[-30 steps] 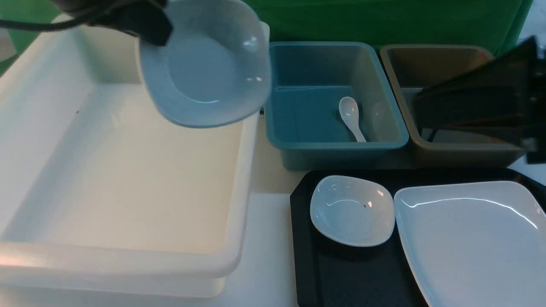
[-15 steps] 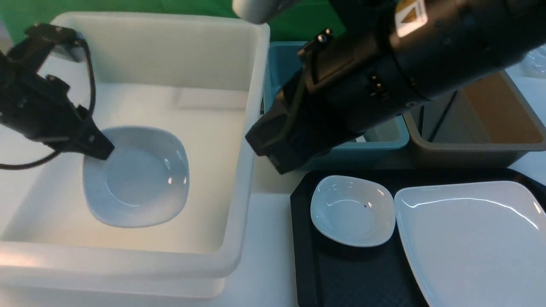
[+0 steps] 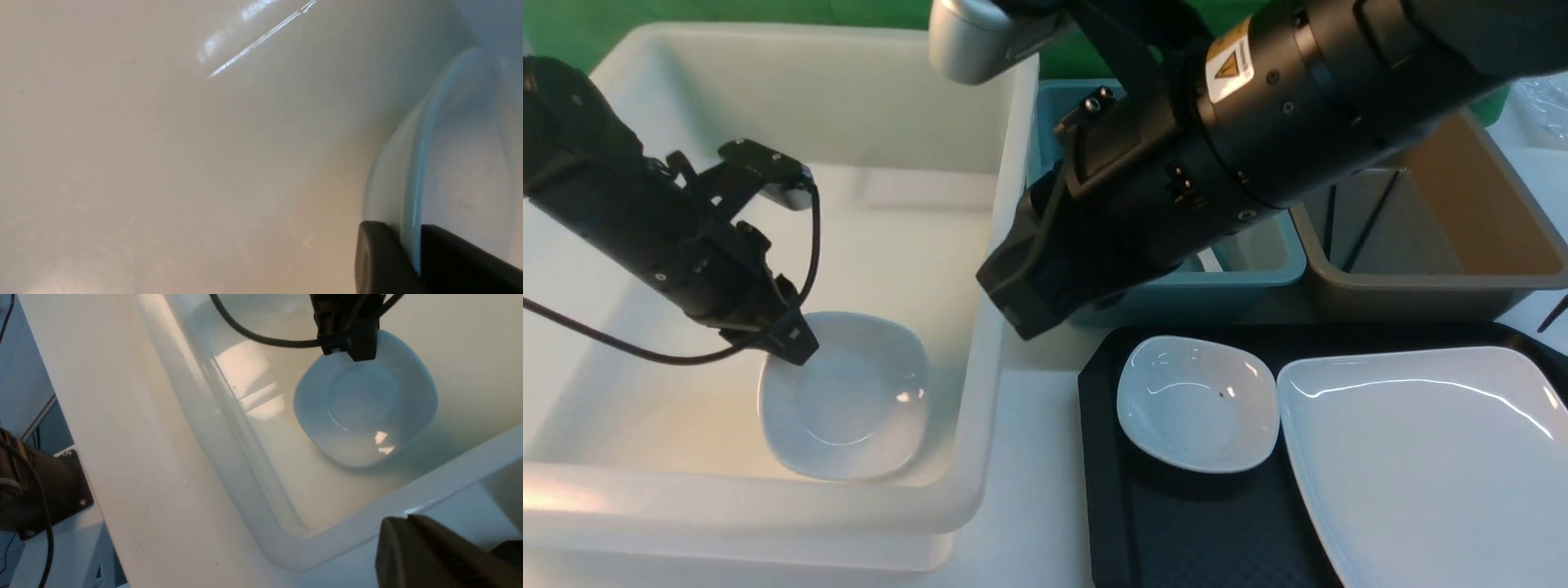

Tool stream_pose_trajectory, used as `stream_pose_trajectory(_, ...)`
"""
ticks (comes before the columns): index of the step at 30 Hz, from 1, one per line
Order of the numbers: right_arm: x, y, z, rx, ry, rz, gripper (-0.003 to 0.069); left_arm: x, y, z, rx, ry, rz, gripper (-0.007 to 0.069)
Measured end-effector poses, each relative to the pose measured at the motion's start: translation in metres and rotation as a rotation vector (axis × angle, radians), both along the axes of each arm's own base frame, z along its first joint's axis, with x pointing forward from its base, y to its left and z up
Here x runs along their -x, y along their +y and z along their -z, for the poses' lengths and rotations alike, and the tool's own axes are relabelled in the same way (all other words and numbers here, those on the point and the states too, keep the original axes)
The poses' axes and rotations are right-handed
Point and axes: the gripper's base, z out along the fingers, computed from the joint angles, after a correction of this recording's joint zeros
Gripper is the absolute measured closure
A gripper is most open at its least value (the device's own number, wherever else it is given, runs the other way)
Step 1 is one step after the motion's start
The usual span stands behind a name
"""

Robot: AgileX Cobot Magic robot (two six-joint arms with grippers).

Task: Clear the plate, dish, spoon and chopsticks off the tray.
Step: Use the left arm to put the small plate into the large storage box on the left, then use the left arm to grab a small plate from the dinner plate

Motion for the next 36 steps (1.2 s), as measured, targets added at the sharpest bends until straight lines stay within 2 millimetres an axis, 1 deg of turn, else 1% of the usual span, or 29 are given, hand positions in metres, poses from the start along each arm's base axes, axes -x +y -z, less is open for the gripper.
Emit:
stream_pose_trajectory(3,-0.002,-0.002,0.000,0.022,-0.024,0.004,0.0611,0.000,0.003,0.003,-0.029,0.018,-0.012,0.0372)
stream_pose_trajectory(5,-0.002,-0.003,0.000,0.034,-0.040,0.006,0.0609,-0.001,0.005,0.001,-0.059,0.016,-0.022,0.0329)
stream_pose_trajectory(6,-0.002,-0.006,-0.001,0.052,-0.057,0.009,0.0608,-0.002,0.008,-0.005,-0.086,0.006,-0.046,0.0286)
stream_pose_trajectory(8,-0.001,-0.010,-0.004,0.069,-0.076,0.015,0.0608,-0.004,0.010,-0.012,-0.100,-0.006,-0.076,0.0256)
stream_pose_trajectory(9,0.001,-0.016,-0.008,0.089,-0.097,0.026,0.0608,-0.006,0.012,-0.025,-0.120,-0.034,-0.107,0.0232)
stream_pose_trajectory(11,0.008,-0.029,-0.019,0.122,-0.128,0.044,0.0608,-0.007,0.013,-0.044,-0.119,-0.072,-0.139,0.0216)
stream_pose_trajectory(12,0.009,-0.031,-0.020,0.127,-0.133,0.045,0.0608,-0.008,0.012,-0.047,-0.119,-0.078,-0.142,0.0215)
stream_pose_trajectory(13,0.015,-0.043,-0.028,0.162,-0.156,0.073,0.0608,-0.006,0.009,-0.062,-0.118,-0.102,-0.139,0.0218)
stream_pose_trajectory(15,0.024,-0.064,-0.040,0.214,-0.186,0.132,0.0608,-0.002,-0.005,-0.084,-0.114,-0.145,-0.109,0.0253)
stream_pose_trajectory(17,0.033,-0.085,-0.051,0.264,-0.214,0.203,0.0608,0.005,-0.027,-0.105,-0.097,-0.196,-0.069,0.0322)
stream_pose_trajectory(18,0.041,-0.101,-0.060,0.290,-0.239,0.257,0.0608,0.011,-0.050,-0.121,-0.072,-0.238,-0.037,0.0401)
stream_pose_trajectory(19,0.044,-0.109,-0.064,0.306,-0.255,0.293,0.0608,0.015,-0.061,-0.128,-0.058,-0.253,-0.021,0.0440)
stream_pose_trajectory(20,0.049,-0.121,-0.069,0.302,-0.286,0.338,0.0608,0.021,-0.081,-0.139,-0.032,-0.278,0.009,0.0506)
stream_pose_trajectory(21,0.055,-0.137,-0.073,0.297,-0.312,0.403,0.0613,0.032,-0.115,-0.152,0.010,-0.297,0.073,0.0573)
stream_pose_trajectory(23,0.066,-0.161,-0.073,0.282,-0.319,0.496,0.0634,0.046,-0.152,-0.165,0.058,-0.310,0.139,0.0604)
stream_pose_trajectory(24,0.071,-0.171,-0.073,0.271,-0.320,0.533,0.0637,0.049,-0.164,-0.167,0.068,-0.310,0.161,0.0610)
stream_pose_trajectory(25,0.073,-0.178,-0.070,0.277,-0.314,0.559,0.0640,0.055,-0.180,-0.170,0.081,-0.314,0.192,0.0615)
stream_pose_trajectory(26,0.080,-0.188,-0.067,0.268,-0.312,0.587,0.0641,0.062,-0.199,-0.170,0.087,-0.313,0.234,0.0620)
stream_pose_trajectory(28,0.090,-0.202,-0.057,0.272,-0.295,0.632,0.0641,0.072,-0.231,-0.164,0.077,-0.301,0.310,0.0624)
stream_pose_trajectory(30,0.100,-0.215,-0.042,0.277,-0.265,0.684,0.0641,0.076,-0.263,-0.146,0.029,-0.288,0.388,0.0624)
stream_pose_trajectory(31,0.106,-0.221,-0.032,0.283,-0.246,0.709,0.0641,0.078,-0.277,-0.134,0.002,-0.277,0.420,0.0624)
stream_pose_trajectory(32,0.107,-0.223,-0.027,0.290,-0.233,0.720,0.0641,0.080,-0.283,-0.130,-0.012,-0.274,0.437,0.0624)
stream_pose_trajectory(33,0.113,-0.229,-0.017,0.287,-0.214,0.749,0.0641,0.081,-0.299,-0.109,-0.054,-0.249,0.472,0.0624)
stream_pose_trajectory(34,0.117,-0.233,-0.009,0.289,-0.199,0.766,0.0641,0.080,-0.309,-0.090,-0.091,-0.226,0.498,0.0622)
stream_pose_trajectory(35,0.120,-0.234,-0.001,0.296,-0.183,0.775,0.0641,0.081,-0.314,-0.081,-0.117,-0.222,0.521,0.0619)
stream_pose_trajectory(36,0.123,-0.237,0.003,0.293,-0.176,0.785,0.0641,0.081,-0.320,-0.068,-0.142,-0.208,0.543,0.0615)
